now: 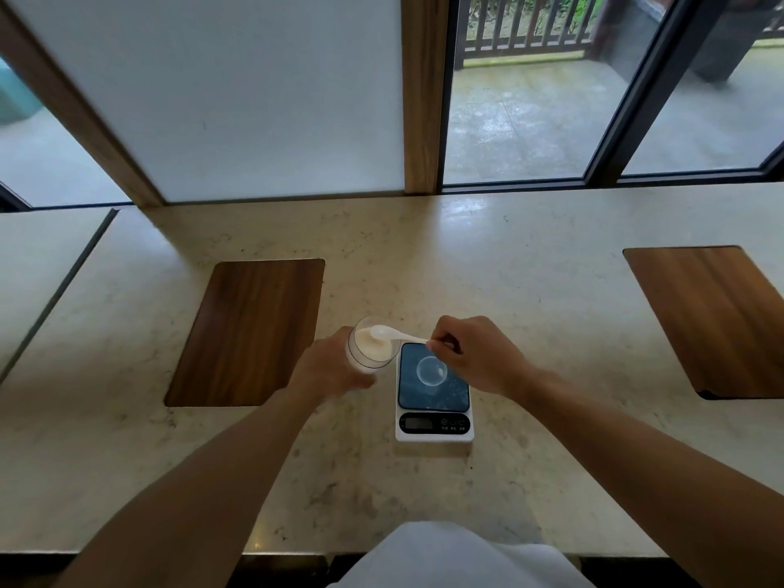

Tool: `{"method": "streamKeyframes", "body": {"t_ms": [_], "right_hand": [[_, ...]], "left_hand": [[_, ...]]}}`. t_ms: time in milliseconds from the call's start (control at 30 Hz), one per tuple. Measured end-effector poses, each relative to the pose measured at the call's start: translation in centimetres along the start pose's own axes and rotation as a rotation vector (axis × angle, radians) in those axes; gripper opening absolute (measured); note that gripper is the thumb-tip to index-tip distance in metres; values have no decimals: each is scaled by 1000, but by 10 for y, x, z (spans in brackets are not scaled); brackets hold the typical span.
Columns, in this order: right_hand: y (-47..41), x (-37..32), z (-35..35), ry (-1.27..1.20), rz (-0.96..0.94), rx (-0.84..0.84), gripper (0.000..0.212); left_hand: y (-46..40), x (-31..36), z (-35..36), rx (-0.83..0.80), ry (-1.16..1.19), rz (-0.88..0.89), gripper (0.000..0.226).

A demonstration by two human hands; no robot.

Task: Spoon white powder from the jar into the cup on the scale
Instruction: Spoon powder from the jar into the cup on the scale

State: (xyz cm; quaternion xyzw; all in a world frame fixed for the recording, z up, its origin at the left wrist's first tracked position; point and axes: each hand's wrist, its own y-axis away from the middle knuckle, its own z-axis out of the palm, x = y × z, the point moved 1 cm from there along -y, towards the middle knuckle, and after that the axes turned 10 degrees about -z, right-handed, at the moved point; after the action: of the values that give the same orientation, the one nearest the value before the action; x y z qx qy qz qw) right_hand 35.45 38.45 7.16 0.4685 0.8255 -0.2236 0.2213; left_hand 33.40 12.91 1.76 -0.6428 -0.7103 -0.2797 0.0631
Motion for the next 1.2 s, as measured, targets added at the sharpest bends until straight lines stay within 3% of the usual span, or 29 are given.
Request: {"method": "streamKeyframes", "body": {"t_ms": [467,1200], "right_hand": [[-23,-22,6,190,-87,-73,24],[-24,-9,31,-71,189,-68,24]], "left_hand": [[4,-2,-3,66,-53,133,84],[-1,1,5,40,-57,193,77]]}}
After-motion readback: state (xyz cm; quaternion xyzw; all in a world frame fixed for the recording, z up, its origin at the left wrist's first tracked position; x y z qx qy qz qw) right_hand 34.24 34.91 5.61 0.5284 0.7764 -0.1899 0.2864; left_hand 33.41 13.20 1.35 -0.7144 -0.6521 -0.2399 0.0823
